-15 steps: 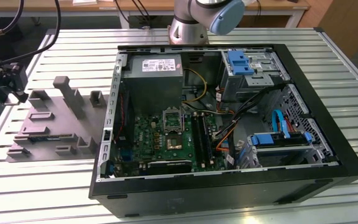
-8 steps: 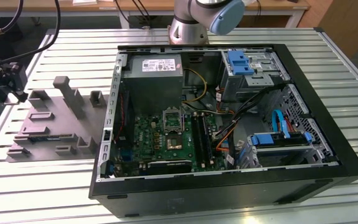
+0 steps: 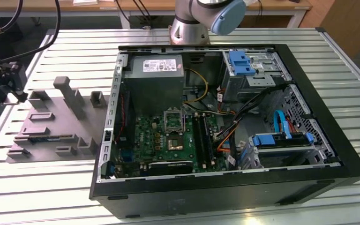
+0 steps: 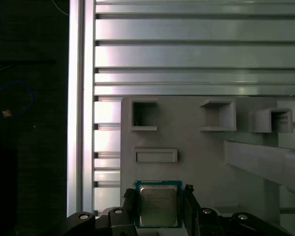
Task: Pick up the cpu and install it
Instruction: 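Pick up the cpu and move it towards the insertion slot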
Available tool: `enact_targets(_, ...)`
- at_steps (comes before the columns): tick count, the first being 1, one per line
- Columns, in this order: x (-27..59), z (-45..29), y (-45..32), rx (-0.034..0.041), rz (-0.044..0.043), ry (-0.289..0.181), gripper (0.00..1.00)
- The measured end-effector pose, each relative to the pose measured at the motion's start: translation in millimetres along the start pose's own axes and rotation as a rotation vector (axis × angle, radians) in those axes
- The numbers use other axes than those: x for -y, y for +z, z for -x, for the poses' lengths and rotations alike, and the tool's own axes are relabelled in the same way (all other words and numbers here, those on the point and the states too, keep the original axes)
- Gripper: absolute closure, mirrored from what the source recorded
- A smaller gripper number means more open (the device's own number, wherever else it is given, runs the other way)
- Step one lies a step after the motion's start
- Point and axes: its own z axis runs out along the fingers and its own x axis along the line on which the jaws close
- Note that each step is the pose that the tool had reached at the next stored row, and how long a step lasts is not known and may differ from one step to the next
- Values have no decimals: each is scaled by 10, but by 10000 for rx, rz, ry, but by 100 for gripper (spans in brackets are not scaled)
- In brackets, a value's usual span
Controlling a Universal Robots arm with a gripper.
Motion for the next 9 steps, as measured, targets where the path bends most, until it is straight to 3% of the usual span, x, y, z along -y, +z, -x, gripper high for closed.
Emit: enact_targets(9,-1,0,-16,0,0,0,53)
